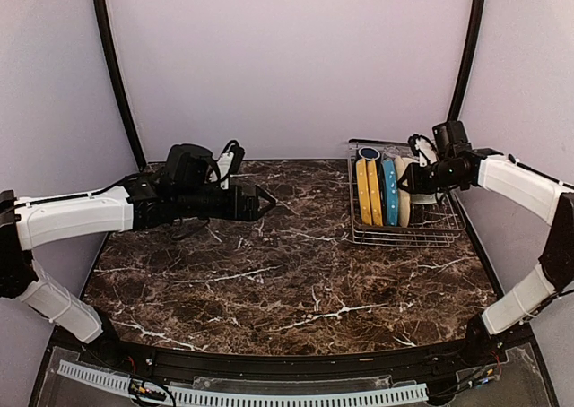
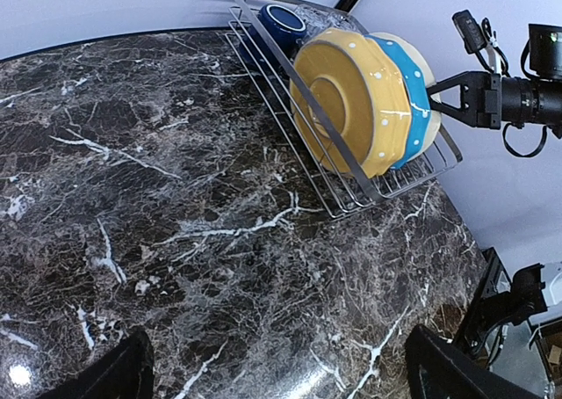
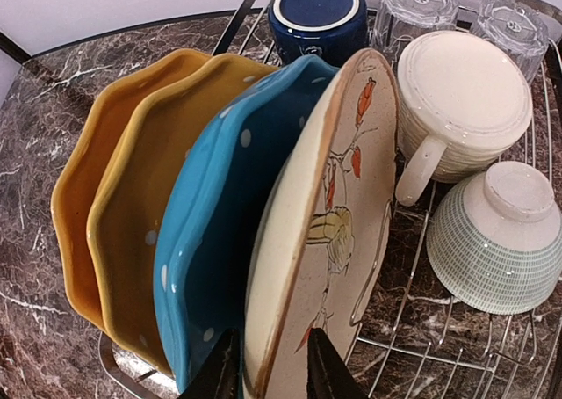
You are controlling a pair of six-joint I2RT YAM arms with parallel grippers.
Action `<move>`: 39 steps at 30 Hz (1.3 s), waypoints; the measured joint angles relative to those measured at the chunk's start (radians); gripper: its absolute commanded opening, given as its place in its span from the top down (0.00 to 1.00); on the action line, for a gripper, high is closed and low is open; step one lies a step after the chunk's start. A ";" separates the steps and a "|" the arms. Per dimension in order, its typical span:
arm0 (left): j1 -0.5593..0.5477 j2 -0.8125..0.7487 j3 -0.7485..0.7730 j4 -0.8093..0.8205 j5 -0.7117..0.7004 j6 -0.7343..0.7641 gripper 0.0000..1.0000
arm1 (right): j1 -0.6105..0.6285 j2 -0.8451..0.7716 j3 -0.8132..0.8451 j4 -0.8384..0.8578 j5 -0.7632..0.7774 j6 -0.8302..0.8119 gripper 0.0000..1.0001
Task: Unload the mixed dishes from the dish rack
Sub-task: Grab the plate from the dish rack.
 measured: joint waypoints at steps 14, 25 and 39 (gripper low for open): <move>0.000 0.013 0.019 0.000 -0.036 -0.008 0.01 | 0.014 0.023 -0.037 0.098 -0.012 -0.006 0.91; 0.000 0.013 0.020 -0.012 -0.051 -0.007 0.01 | 0.023 0.018 -0.039 0.097 0.006 0.024 1.00; 0.000 0.013 0.021 -0.029 -0.056 -0.007 0.01 | 0.029 -0.173 -0.040 -0.005 -0.037 0.027 1.00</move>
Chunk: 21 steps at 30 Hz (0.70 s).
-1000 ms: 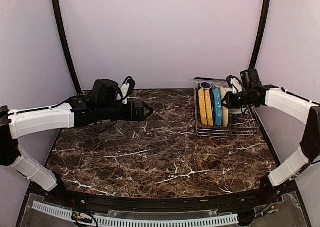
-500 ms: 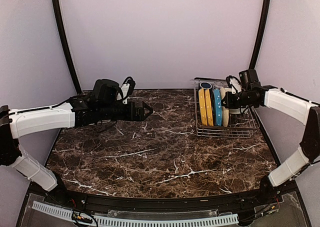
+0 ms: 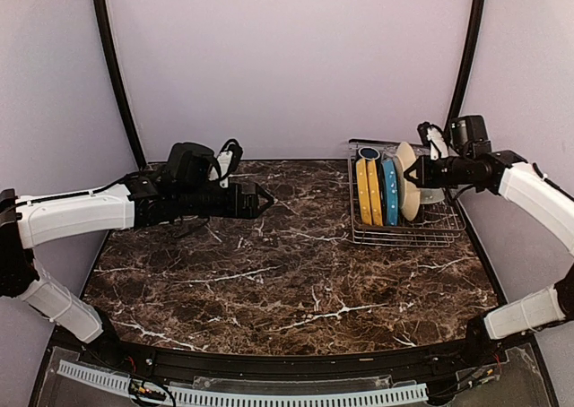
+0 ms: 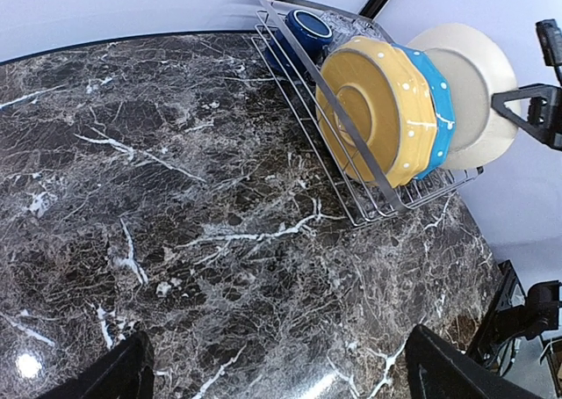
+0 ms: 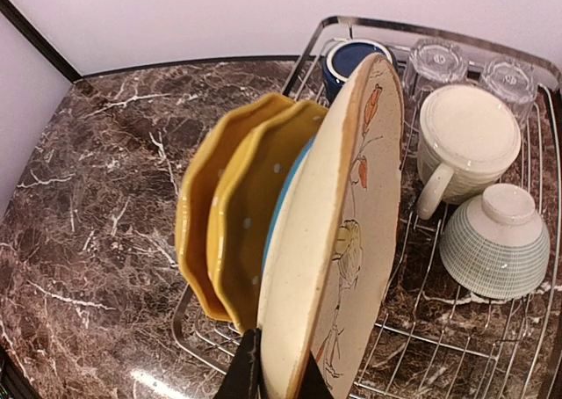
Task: Unload the mixed dishes from the dish rack
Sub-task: Grab the plate from the dish rack, then pass from the right arm to the left
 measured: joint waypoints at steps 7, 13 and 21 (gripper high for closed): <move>0.000 -0.002 0.001 -0.022 -0.027 0.001 0.01 | 0.002 -0.107 0.008 -0.001 0.003 -0.050 1.00; 0.000 -0.003 0.011 -0.067 -0.069 0.001 0.01 | 0.032 -0.104 0.071 -0.013 0.025 -0.116 1.00; 0.005 -0.062 0.013 -0.118 -0.112 0.000 0.01 | 0.204 -0.019 0.308 -0.039 0.116 -0.261 1.00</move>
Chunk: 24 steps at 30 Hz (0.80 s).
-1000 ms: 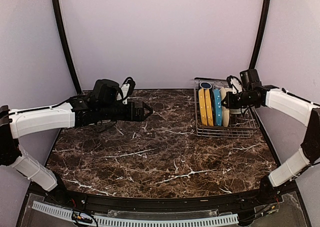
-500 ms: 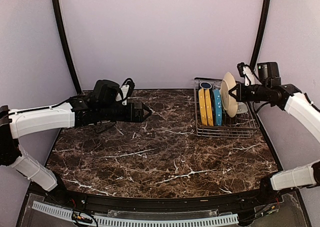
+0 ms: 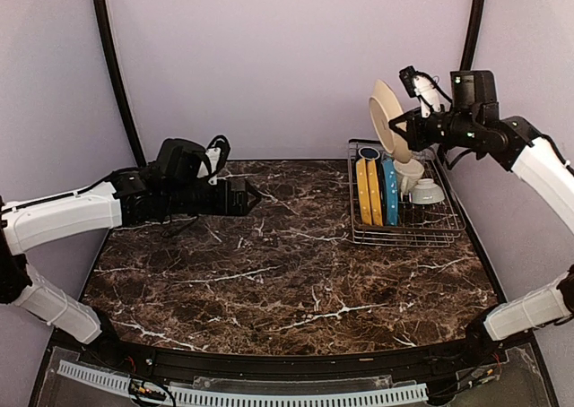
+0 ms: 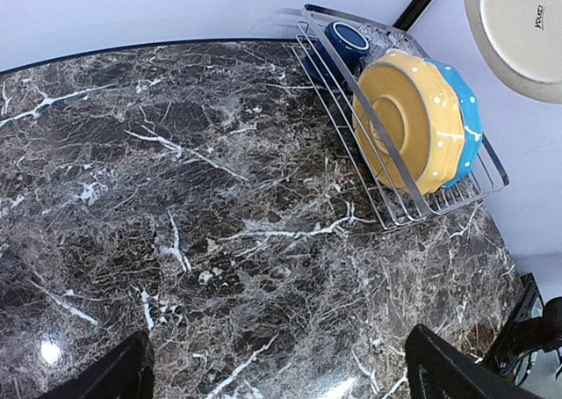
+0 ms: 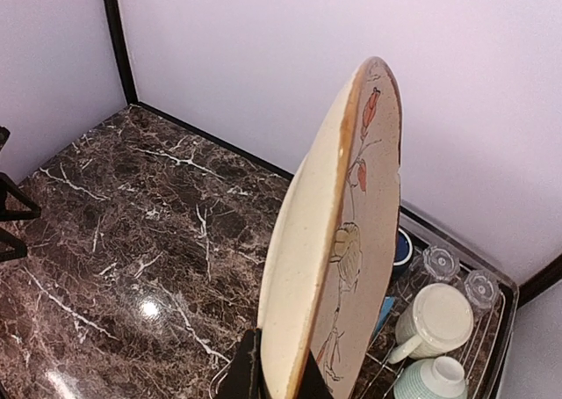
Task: Unload the mixed dishes from the dish rack
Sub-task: Pass from the right arm to the left
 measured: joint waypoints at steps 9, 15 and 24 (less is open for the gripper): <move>0.106 -0.147 -0.090 -0.013 0.026 -0.060 0.01 | 0.216 0.087 0.117 0.008 0.116 -0.201 1.00; 0.209 -0.308 -0.171 -0.068 0.047 -0.117 0.01 | 0.406 0.195 0.122 0.032 0.136 -0.359 1.00; 0.270 -0.459 -0.169 -0.181 0.044 -0.154 0.01 | 0.560 0.350 0.083 0.092 0.123 -0.513 1.00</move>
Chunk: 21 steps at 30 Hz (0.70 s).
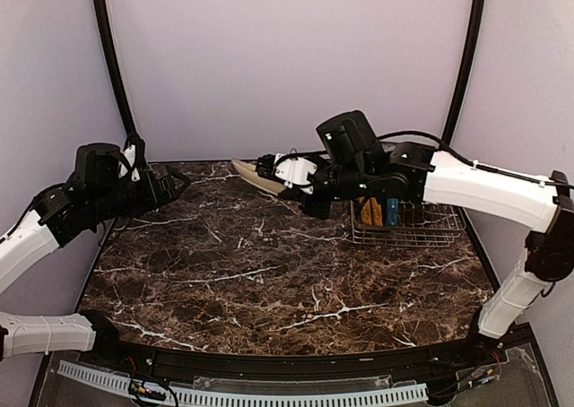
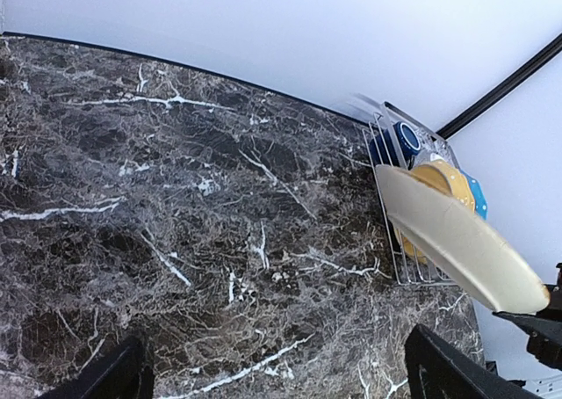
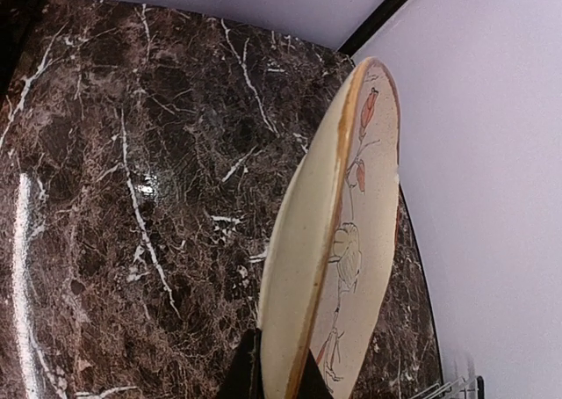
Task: Unload the mixed dishes from the dish rack
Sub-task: Pass from the right arm to the left
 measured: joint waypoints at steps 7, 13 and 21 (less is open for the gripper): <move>0.007 0.082 0.040 -0.053 0.074 -0.003 0.04 | 0.042 0.097 -0.071 0.044 -0.003 -0.064 1.00; 0.008 0.249 0.064 -0.052 0.202 -0.007 0.13 | 0.097 0.170 -0.136 0.085 0.045 -0.123 1.00; -0.036 0.453 0.079 -0.036 0.263 -0.010 0.19 | 0.149 0.198 -0.233 0.188 0.132 -0.181 1.00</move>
